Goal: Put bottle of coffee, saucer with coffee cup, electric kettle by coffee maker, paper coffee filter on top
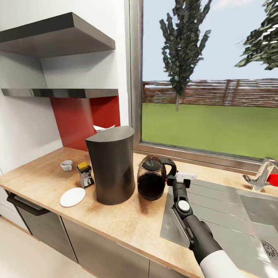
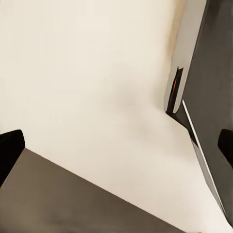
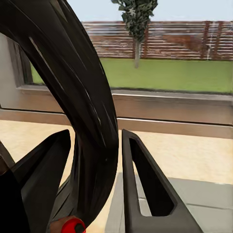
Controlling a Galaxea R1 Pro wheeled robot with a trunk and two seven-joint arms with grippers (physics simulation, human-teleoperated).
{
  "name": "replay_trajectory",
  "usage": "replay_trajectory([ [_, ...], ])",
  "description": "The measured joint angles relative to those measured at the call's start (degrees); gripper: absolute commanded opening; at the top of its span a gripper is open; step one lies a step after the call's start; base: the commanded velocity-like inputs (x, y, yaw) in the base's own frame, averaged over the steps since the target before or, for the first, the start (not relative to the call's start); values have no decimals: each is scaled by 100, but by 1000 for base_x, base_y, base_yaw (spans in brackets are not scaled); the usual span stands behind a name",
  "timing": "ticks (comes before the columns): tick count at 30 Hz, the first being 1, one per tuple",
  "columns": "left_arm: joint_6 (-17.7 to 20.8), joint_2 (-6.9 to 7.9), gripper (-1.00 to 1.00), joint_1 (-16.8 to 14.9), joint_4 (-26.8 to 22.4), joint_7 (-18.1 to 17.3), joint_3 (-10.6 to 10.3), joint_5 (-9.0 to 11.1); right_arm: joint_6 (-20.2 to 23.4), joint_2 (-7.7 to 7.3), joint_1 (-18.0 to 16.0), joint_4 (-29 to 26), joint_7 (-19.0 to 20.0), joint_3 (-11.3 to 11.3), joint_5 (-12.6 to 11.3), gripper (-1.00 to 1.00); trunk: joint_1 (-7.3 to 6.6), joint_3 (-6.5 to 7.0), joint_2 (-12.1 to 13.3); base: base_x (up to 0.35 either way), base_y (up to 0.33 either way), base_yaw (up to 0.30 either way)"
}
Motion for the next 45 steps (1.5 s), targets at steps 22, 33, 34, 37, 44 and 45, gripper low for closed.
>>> replay_trajectory([
  [22, 0, -4, 100, 3, 0, 0, 17, 2, 1, 0, 1, 183, -3, 1, -16, -100, 0, 0, 0, 0, 33, 0],
  [33, -2, -4, 100, 6, 0, 0, 25, 2, -1, 6, 0, 355, -1, 1, -7, -100, 0, 0, 0, 0, 0, 0],
  [34, -1, -1, 100, 7, 0, 0, 27, 2, -1, 7, 0, 355, -1, 1, -7, -100, 0, 0, 0, 0, 22, 0],
  [37, -8, 3, 100, 6, 0, 1, 33, 7, 0, 6, 0, 355, -1, 1, -7, -100, 0, 0, 0, 0, 79, 0],
  [44, -9, -2, 100, 8, 0, 0, 34, 3, 0, 2, 0, 355, -1, 3, -7, -100, 0, 0, 0, 0, 9, 0],
  [45, -9, -3, 100, 8, 0, 0, 32, 2, 0, 4, 0, 355, -1, 4, -7, -100, 0, 0, 0, 0, 0, 0],
])
